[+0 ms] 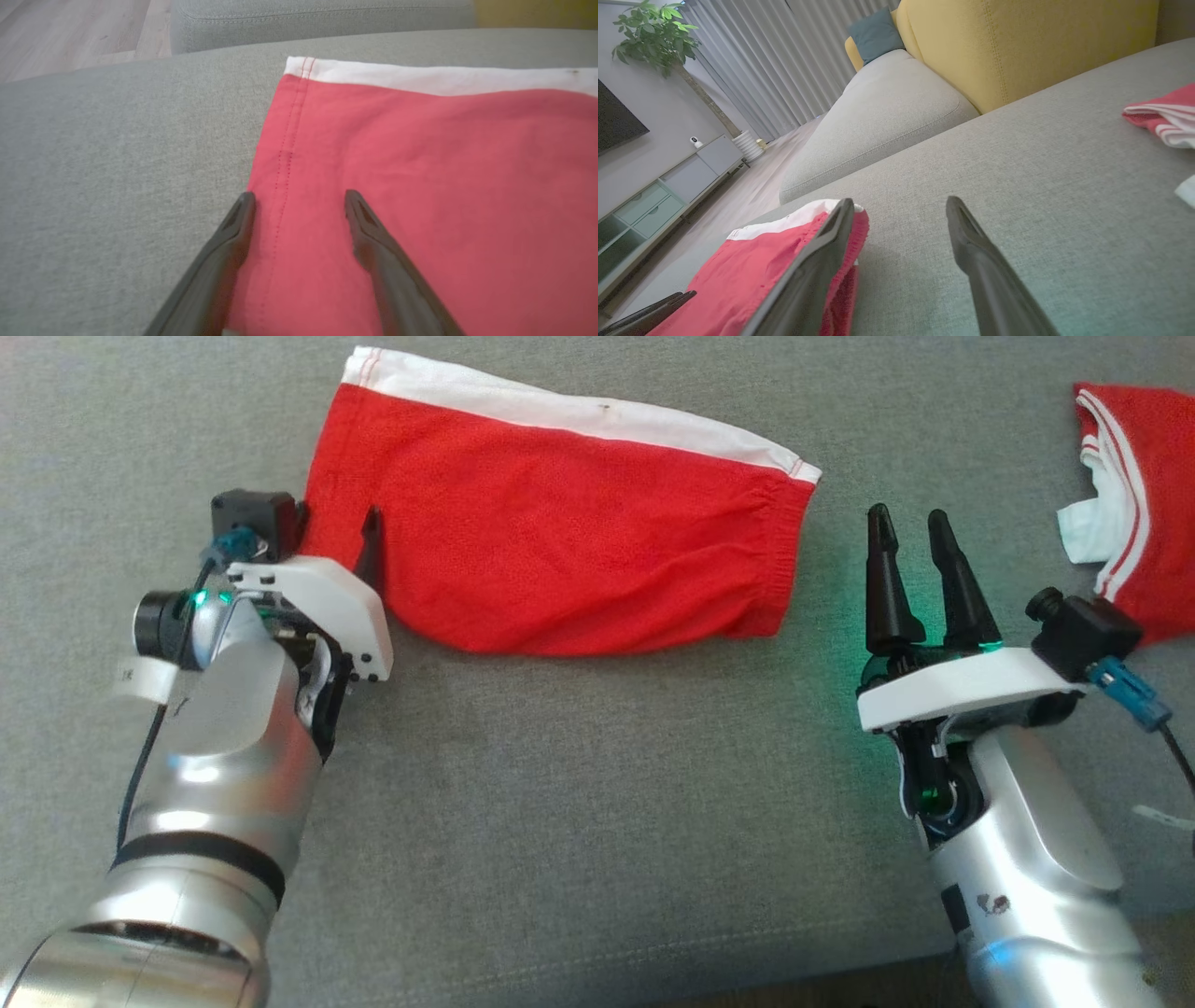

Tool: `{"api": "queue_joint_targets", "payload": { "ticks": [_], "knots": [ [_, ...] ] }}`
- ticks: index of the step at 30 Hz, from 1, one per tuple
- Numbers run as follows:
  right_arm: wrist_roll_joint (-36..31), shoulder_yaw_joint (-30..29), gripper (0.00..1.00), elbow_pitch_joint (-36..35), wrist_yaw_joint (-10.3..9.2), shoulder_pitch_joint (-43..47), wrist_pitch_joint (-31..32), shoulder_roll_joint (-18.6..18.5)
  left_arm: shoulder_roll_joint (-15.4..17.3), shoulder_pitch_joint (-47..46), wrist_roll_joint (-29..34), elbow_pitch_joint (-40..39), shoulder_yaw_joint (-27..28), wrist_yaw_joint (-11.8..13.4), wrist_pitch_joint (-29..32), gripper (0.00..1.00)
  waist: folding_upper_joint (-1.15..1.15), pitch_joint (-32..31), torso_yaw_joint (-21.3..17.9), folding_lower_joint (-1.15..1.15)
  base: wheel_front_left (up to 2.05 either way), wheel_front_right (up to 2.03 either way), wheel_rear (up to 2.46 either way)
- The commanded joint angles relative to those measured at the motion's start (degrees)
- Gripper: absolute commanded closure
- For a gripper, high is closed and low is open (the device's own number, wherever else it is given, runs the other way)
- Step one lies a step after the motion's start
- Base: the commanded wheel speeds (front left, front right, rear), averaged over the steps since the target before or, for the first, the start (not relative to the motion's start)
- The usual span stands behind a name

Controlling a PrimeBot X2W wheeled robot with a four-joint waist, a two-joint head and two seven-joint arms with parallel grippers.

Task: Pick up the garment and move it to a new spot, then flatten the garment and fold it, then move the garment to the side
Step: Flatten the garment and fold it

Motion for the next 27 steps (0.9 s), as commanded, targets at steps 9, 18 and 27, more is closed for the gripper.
{"api": "queue_joint_targets", "payload": {
  "ticks": [9,18,27],
  "knots": [
    [-0.8,1.0,0.0,-2.6,-0.05,0.5,-0.2,0.8,1.6,-0.5,-0.2,2.5,0.9,2.1,-0.6,0.0,0.0,0.6,-1.3,0.0,0.0,0.0,0.0],
    [-0.5,0.5,0.0,-2.5,-0.05,1.5,-0.2,0.8,1.3,1.2,-0.4,4.1,-0.1,2.7,-1.1,1.0,0.0,-0.5,-1.1,0.0,0.0,0.0,0.0],
    [-0.5,-0.3,0.0,-1.4,-0.05,4.0,-0.2,0.8,0.4,7.0,-1.6,-1.0,1.0,5.0,-1.6,1.0,0.0,-5.4,0.8,0.0,0.0,0.0,0.0]
  ]
}}
